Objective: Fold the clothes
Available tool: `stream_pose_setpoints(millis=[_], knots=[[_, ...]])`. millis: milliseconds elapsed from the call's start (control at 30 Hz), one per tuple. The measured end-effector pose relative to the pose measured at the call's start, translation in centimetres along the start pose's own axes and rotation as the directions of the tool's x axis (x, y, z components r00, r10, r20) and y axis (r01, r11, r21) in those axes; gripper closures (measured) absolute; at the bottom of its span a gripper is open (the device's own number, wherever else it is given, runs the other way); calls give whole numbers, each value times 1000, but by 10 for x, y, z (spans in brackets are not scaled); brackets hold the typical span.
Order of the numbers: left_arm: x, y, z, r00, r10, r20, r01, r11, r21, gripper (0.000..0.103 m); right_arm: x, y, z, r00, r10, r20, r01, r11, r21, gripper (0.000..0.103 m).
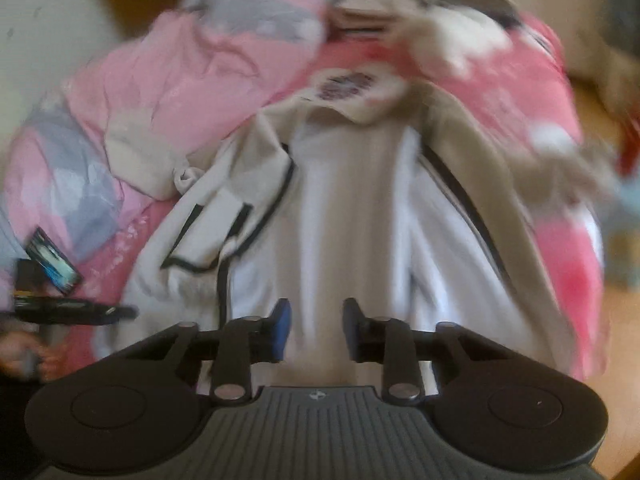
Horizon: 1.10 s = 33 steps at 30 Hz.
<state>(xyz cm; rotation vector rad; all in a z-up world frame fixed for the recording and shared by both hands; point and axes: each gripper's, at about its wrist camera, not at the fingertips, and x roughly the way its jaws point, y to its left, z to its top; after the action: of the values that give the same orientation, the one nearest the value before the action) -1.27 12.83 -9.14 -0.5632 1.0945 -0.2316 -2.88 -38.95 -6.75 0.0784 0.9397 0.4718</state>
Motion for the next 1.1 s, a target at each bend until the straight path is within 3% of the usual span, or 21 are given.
stream_pose_setpoints(millis=[100, 167, 267, 367, 600, 733, 833, 900, 933, 1000, 1067, 1100], knots=[[1, -6, -1, 1000, 30, -2, -30, 999, 31, 43, 73, 37, 33, 999, -46, -2, 45, 984, -171, 88], [1, -7, -2, 999, 39, -2, -39, 998, 45, 43, 118, 55, 45, 995, -101, 6, 98, 949, -298, 88], [1, -7, -3, 999, 39, -6, -39, 997, 63, 43, 151, 32, 44, 976, -215, -26, 188, 902, -390, 89], [2, -5, -2, 999, 28, -15, -27, 997, 69, 43, 171, 0, 39, 944, -326, -53, 268, 850, -453, 103], [3, -3, -1, 999, 14, -31, -12, 998, 62, 43, 145, -3, 62, 945, -319, -72, 264, 874, -408, 103], [5, -8, 0, 999, 28, -43, -23, 994, 105, 42, 164, 23, 88, 978, -210, -12, 186, 888, -422, 103], [4, -8, -1, 999, 21, -47, -15, 992, 128, 42, 192, 11, 100, 972, -235, -18, 205, 882, -423, 103], [3, -6, -1, 999, 9, -45, -3, 993, 119, 42, 203, -19, 100, 950, -310, -40, 268, 874, -405, 103], [4, -5, -1, 999, 5, -45, 0, 993, 116, 42, 203, -34, 102, 945, -324, -48, 285, 885, -367, 103], [5, -4, -1, 999, -1, -47, 7, 993, 119, 41, 186, -56, 115, 950, -306, -51, 296, 943, -154, 103], [7, -5, 1, 998, -10, -57, 18, 991, 134, 37, 167, -58, 126, 983, -184, -5, 184, 983, 5, 98], [8, -5, 1, 998, -17, -65, 26, 989, 143, 34, 162, -55, 130, 995, -97, 24, 96, 994, 46, 82]])
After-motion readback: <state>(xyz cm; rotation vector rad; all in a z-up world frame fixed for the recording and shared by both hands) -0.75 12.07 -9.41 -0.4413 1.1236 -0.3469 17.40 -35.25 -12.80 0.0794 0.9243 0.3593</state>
